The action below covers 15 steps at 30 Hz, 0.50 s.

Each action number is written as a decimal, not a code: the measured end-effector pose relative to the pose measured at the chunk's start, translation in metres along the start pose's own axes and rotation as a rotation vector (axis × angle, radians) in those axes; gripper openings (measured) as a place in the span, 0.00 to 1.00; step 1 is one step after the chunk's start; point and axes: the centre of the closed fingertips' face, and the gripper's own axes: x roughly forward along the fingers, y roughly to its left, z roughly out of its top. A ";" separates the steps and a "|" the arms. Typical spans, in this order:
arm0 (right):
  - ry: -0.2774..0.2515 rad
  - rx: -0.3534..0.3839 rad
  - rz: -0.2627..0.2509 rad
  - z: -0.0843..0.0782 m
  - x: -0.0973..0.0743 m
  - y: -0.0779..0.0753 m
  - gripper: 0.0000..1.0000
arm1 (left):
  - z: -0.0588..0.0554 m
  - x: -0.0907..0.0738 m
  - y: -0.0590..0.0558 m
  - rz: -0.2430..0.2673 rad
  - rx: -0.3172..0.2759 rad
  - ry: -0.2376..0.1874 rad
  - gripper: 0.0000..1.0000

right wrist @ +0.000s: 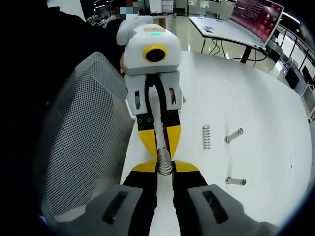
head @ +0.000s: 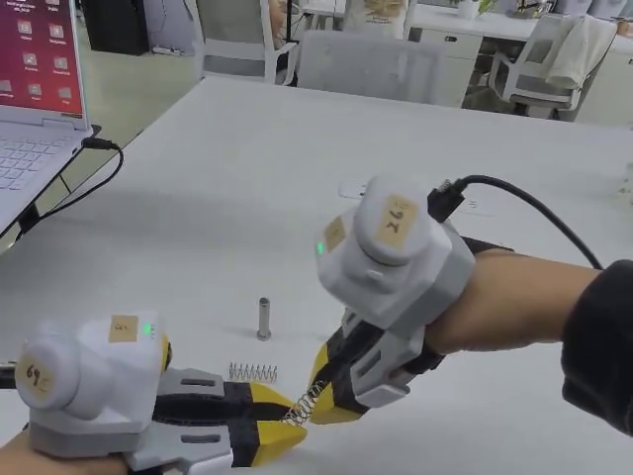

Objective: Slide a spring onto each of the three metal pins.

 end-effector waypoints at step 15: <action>0.018 -0.025 -0.007 0.008 -0.001 0.001 0.08 | 0.002 0.003 -0.002 -0.001 0.006 -0.006 0.02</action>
